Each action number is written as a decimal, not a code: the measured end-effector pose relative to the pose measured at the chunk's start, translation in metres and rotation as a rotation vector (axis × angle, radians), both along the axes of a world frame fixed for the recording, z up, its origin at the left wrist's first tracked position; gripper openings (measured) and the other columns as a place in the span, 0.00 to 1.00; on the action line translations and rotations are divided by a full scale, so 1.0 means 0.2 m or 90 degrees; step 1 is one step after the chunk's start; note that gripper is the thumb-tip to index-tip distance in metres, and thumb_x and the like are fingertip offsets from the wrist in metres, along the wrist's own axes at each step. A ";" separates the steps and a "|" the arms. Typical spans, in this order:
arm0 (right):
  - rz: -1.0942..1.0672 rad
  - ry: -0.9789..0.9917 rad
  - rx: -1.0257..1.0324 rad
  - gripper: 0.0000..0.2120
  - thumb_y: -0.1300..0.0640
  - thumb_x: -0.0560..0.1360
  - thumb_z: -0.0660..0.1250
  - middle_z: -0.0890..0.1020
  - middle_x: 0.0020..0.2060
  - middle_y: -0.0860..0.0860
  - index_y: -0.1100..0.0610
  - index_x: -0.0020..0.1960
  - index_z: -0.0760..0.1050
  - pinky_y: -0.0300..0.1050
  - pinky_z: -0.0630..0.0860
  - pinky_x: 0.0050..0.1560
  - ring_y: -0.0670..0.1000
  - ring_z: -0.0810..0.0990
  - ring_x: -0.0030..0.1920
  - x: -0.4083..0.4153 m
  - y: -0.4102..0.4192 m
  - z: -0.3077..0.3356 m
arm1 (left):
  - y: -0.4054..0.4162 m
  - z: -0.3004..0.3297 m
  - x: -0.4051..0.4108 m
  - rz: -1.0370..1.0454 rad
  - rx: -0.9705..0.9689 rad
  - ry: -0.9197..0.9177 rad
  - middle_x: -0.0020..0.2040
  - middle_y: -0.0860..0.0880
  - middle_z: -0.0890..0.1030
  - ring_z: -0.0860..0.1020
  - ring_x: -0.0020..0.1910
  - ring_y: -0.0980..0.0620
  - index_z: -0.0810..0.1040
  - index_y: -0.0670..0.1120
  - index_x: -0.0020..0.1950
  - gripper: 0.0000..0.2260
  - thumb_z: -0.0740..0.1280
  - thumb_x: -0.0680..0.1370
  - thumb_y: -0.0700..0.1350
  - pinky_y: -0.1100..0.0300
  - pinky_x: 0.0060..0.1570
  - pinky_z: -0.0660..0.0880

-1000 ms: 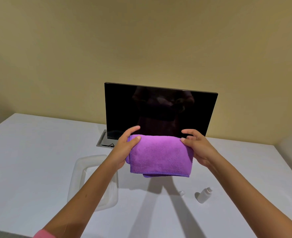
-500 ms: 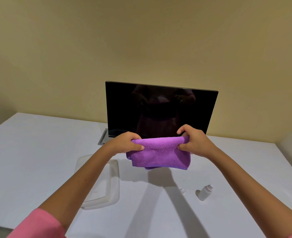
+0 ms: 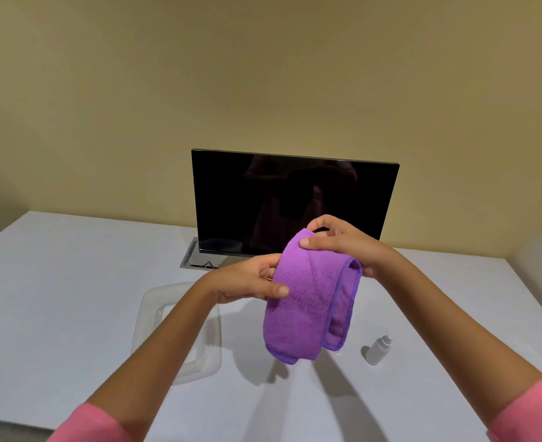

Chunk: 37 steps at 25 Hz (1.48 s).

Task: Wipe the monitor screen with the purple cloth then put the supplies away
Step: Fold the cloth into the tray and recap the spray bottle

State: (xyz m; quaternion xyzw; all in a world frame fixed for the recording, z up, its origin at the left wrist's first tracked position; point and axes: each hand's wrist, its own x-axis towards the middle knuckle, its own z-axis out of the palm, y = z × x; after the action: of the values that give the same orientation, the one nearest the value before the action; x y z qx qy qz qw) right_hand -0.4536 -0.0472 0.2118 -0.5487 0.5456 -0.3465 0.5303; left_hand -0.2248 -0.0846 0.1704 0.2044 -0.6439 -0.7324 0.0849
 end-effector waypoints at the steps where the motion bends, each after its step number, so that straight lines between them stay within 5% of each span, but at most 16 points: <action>1: -0.021 -0.021 0.003 0.21 0.45 0.69 0.73 0.79 0.46 0.57 0.58 0.52 0.73 0.43 0.77 0.42 0.53 0.80 0.44 0.01 -0.01 0.00 | 0.03 -0.01 -0.02 0.041 0.003 0.012 0.61 0.48 0.79 0.77 0.61 0.47 0.73 0.52 0.66 0.25 0.74 0.70 0.44 0.53 0.57 0.76; 4: -0.048 -0.355 0.126 0.27 0.36 0.75 0.60 0.79 0.40 0.56 0.61 0.51 0.78 0.42 0.78 0.39 0.52 0.79 0.39 0.03 0.02 -0.03 | 0.08 -0.07 -0.05 0.180 0.046 0.096 0.57 0.48 0.82 0.79 0.57 0.48 0.78 0.50 0.60 0.20 0.75 0.68 0.44 0.56 0.52 0.77; 7: -0.072 -0.561 0.163 0.35 0.29 0.73 0.54 0.82 0.54 0.58 0.57 0.58 0.80 0.52 0.78 0.53 0.56 0.82 0.54 0.07 0.07 -0.18 | 0.09 -0.10 -0.05 0.321 0.076 0.139 0.57 0.49 0.82 0.80 0.57 0.49 0.78 0.52 0.59 0.20 0.75 0.68 0.47 0.56 0.51 0.78; 10: -0.041 -0.468 0.154 0.33 0.31 0.74 0.57 0.77 0.64 0.57 0.53 0.68 0.73 0.57 0.74 0.61 0.59 0.76 0.64 0.13 0.15 -0.29 | 0.09 -0.13 -0.05 0.395 0.023 0.074 0.58 0.50 0.81 0.80 0.58 0.48 0.75 0.55 0.61 0.18 0.72 0.72 0.50 0.46 0.54 0.78; 12: -0.051 -0.333 0.126 0.24 0.44 0.74 0.68 0.79 0.61 0.56 0.51 0.67 0.72 0.56 0.76 0.58 0.58 0.78 0.61 0.13 0.18 -0.34 | 0.09 -0.15 -0.05 0.408 -0.010 0.026 0.58 0.51 0.81 0.80 0.56 0.49 0.74 0.56 0.61 0.15 0.69 0.76 0.51 0.42 0.54 0.78; 17: -0.115 -0.234 0.062 0.19 0.67 0.74 0.68 0.82 0.55 0.56 0.53 0.62 0.75 0.57 0.78 0.54 0.58 0.81 0.54 0.14 0.19 -0.35 | 0.07 -0.19 0.03 0.326 0.090 0.029 0.60 0.50 0.80 0.80 0.55 0.48 0.73 0.55 0.64 0.17 0.69 0.75 0.46 0.51 0.42 0.80; 20: -0.137 -0.216 0.021 0.19 0.72 0.75 0.62 0.84 0.48 0.52 0.51 0.51 0.81 0.45 0.80 0.41 0.53 0.82 0.46 0.15 0.18 -0.33 | 0.05 -0.18 0.09 0.307 0.112 0.087 0.58 0.49 0.80 0.81 0.51 0.49 0.77 0.54 0.60 0.18 0.66 0.75 0.35 0.52 0.42 0.80; 23: -0.114 -0.128 -0.031 0.26 0.78 0.70 0.54 0.79 0.55 0.51 0.54 0.35 0.82 0.42 0.74 0.32 0.49 0.80 0.48 0.20 0.16 -0.31 | 0.02 -0.18 0.13 0.326 0.068 0.099 0.63 0.50 0.78 0.78 0.57 0.49 0.83 0.49 0.41 0.18 0.60 0.75 0.28 0.52 0.47 0.74; 25: -0.096 -0.102 -0.061 0.21 0.75 0.64 0.55 0.77 0.56 0.50 0.55 0.26 0.78 0.39 0.74 0.31 0.47 0.79 0.51 0.24 0.13 -0.31 | 0.00 -0.19 0.15 0.362 0.087 0.131 0.65 0.50 0.77 0.75 0.60 0.45 0.82 0.48 0.40 0.16 0.58 0.74 0.33 0.48 0.52 0.67; 27: -0.084 -0.083 -0.082 0.16 0.71 0.58 0.55 0.77 0.54 0.47 0.55 0.23 0.75 0.38 0.75 0.33 0.45 0.79 0.52 0.28 0.09 -0.30 | -0.01 -0.20 0.19 0.396 0.166 0.147 0.66 0.47 0.75 0.73 0.59 0.44 0.79 0.50 0.57 0.14 0.60 0.75 0.46 0.47 0.56 0.66; 30: -0.083 -0.079 -0.102 0.17 0.71 0.58 0.54 0.78 0.53 0.47 0.54 0.24 0.75 0.40 0.76 0.35 0.45 0.79 0.52 0.35 0.01 -0.31 | -0.01 -0.23 0.26 0.318 0.154 0.064 0.68 0.48 0.71 0.75 0.63 0.48 0.64 0.57 0.70 0.32 0.71 0.69 0.60 0.52 0.57 0.75; 33: -0.138 -0.161 -0.065 0.16 0.70 0.71 0.58 0.81 0.51 0.50 0.54 0.38 0.80 0.45 0.76 0.38 0.52 0.79 0.49 0.44 -0.08 -0.31 | -0.04 -0.26 0.34 0.266 0.044 -0.006 0.66 0.49 0.69 0.76 0.61 0.53 0.57 0.64 0.69 0.42 0.79 0.64 0.50 0.56 0.53 0.77; 35: -0.186 -0.274 0.004 0.12 0.58 0.73 0.59 0.82 0.49 0.52 0.53 0.49 0.79 0.46 0.75 0.39 0.54 0.78 0.46 0.52 -0.12 -0.31 | -0.07 -0.26 0.39 0.302 0.004 -0.011 0.64 0.51 0.69 0.77 0.59 0.56 0.54 0.64 0.69 0.44 0.79 0.64 0.47 0.60 0.51 0.77; 37: -0.180 -0.354 0.060 0.17 0.47 0.73 0.59 0.82 0.51 0.54 0.53 0.57 0.77 0.47 0.77 0.40 0.55 0.80 0.48 0.58 -0.15 -0.33 | -0.11 -0.27 0.45 0.349 -0.004 -0.015 0.63 0.53 0.69 0.77 0.59 0.54 0.50 0.64 0.72 0.48 0.79 0.64 0.49 0.58 0.51 0.79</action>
State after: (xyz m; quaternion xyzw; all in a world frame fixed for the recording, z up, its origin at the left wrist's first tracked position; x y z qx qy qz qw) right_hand -0.3383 -0.0768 0.1463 -0.3266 0.4663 -0.5280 0.6302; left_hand -0.1348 -0.1063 0.1173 0.3795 -0.5678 -0.6774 0.2733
